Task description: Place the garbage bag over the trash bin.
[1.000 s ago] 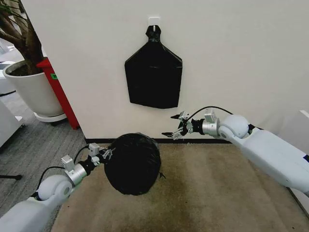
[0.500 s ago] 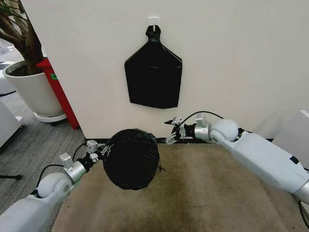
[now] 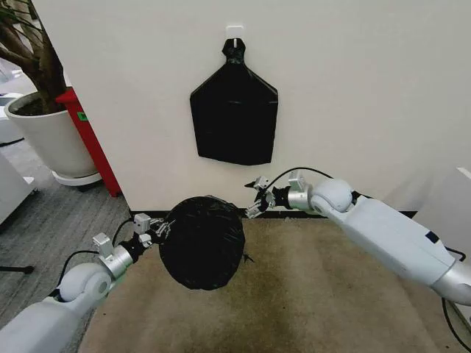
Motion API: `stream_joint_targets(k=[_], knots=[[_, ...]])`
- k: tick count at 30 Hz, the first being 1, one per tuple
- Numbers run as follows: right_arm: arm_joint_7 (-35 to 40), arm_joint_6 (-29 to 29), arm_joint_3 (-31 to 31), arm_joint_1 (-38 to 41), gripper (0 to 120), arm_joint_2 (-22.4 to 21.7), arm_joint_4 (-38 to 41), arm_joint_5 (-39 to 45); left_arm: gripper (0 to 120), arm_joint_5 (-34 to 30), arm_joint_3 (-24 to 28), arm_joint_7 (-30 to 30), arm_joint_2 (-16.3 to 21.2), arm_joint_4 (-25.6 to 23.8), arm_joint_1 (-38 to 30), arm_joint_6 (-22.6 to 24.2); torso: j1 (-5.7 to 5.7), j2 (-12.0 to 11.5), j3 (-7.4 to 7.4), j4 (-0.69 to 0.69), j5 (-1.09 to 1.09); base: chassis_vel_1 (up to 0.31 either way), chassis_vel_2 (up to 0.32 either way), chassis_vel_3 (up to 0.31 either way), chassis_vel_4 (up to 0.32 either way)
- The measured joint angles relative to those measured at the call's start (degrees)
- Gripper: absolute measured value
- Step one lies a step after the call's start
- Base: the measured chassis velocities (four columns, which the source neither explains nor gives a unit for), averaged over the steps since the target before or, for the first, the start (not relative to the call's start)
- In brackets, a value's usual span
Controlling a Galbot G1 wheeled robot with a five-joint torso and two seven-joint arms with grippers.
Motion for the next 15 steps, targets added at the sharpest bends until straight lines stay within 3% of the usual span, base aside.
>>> stream_joint_targets(k=[15], knots=[[-2.1, 2.4, -0.4, 0.2, 100, 4.1, -7.5, -3.5, 4, 0.5, -1.4, 0.9, -0.9, -4.8, 3.4, -0.3, 0.00, 0.0, 0.00, 0.00, 0.02, 0.000, 0.000, 0.000, 0.000]])
